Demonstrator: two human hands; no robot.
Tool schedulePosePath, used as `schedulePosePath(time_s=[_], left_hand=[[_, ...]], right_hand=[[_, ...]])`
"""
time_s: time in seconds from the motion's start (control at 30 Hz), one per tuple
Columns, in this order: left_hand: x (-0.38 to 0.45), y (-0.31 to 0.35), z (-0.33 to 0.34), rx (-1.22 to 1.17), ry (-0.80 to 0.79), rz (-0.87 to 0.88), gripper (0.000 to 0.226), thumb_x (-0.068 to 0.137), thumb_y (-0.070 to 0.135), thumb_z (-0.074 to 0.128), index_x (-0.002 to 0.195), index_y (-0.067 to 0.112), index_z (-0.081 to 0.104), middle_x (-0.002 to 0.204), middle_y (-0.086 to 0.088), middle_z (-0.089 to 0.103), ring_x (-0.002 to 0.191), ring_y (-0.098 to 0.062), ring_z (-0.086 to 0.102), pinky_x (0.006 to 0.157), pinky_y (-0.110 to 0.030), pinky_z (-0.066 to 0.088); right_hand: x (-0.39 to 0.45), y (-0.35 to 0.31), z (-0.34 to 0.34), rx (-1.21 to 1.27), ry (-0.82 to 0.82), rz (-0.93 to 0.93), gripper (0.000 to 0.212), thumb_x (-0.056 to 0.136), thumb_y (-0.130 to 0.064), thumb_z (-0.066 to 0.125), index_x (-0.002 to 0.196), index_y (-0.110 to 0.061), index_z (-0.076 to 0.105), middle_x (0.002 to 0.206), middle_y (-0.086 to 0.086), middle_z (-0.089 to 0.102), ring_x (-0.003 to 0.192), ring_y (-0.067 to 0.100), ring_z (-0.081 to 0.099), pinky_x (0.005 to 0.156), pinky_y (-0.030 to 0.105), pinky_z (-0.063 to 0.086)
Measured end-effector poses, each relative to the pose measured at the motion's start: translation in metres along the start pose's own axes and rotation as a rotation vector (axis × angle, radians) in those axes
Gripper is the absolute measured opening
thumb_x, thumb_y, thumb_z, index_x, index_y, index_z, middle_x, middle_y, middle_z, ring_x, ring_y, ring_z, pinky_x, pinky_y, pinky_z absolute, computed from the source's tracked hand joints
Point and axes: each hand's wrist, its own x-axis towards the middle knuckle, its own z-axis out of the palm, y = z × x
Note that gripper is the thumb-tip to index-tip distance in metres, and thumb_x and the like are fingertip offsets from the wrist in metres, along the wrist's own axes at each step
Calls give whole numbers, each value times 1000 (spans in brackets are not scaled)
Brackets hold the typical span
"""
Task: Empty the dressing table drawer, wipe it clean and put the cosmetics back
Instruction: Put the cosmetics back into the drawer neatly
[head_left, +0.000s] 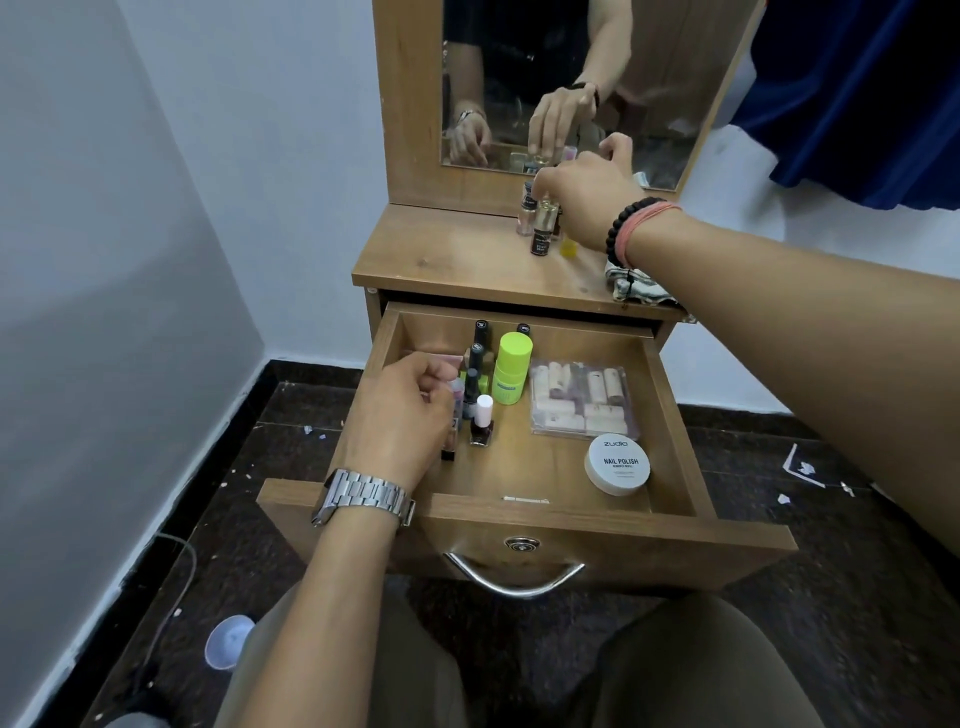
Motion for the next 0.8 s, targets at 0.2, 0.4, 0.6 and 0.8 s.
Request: schedulePosePath(time_s=[0.2,0.4,0.6,0.8], left_hand=[[0,0,0,-48,-5,-20,15,88,11,55,92,19,67,76,10,64,66,11,59,49,-5,44],[1,-2,0,-38,-14,-18,16,88,11,55,93,22,66,78,11,65,65,11,59,53,-7,46],[0,2,-1,-15,-9,7,15,87,11,56,90,20,68,74,19,61,60,12,59,50,-3,42],[0,1,0,-25,-36,16,14,89,11,56,91,20,67,77,19,61,59,15,57,48,-3,41]], right_hand=[[5,-7,-7,-30,-41,28,46,80,12,51,109,-19,68,103,7,64,109,31,49,100,44,21],[-2,-6,-12,0,-17,7,24,87,-6,56,102,-19,71,101,5,64,100,28,52,94,41,24],[-37,-14,-44,310,62,66,31,82,-46,62,90,-17,71,91,0,67,96,22,56,89,37,23],[-101,-30,-50,441,-10,-98,24,80,-50,65,82,-26,68,101,-13,62,102,12,52,90,35,20]])
